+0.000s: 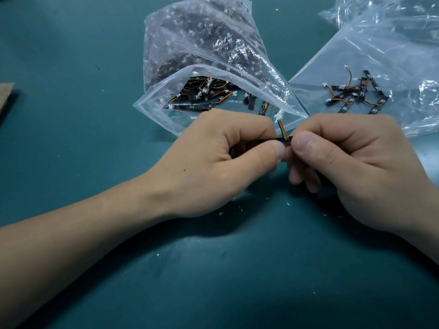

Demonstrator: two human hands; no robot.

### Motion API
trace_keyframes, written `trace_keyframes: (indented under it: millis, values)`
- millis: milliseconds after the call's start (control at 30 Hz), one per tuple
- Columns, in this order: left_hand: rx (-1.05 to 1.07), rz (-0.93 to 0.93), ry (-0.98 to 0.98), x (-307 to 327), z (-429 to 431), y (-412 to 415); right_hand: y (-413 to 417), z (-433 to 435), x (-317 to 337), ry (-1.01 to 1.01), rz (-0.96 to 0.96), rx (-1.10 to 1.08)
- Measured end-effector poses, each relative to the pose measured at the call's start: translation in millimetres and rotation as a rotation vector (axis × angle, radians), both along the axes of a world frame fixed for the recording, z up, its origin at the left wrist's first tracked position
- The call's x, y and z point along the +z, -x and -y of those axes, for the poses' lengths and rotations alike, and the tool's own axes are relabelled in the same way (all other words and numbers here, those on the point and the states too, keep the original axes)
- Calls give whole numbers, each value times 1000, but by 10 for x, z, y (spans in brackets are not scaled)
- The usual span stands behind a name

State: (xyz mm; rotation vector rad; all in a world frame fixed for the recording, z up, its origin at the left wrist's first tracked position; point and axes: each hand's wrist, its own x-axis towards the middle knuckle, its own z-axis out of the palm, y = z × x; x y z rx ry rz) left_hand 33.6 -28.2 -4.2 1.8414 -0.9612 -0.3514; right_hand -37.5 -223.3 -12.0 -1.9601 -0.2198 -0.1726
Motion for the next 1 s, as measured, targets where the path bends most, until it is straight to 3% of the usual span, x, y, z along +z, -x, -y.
trace_keyframes:
  millis: [1000]
  values:
    - [15,-22,1,-2,-3,0,6,-7,-3,15,1,6]
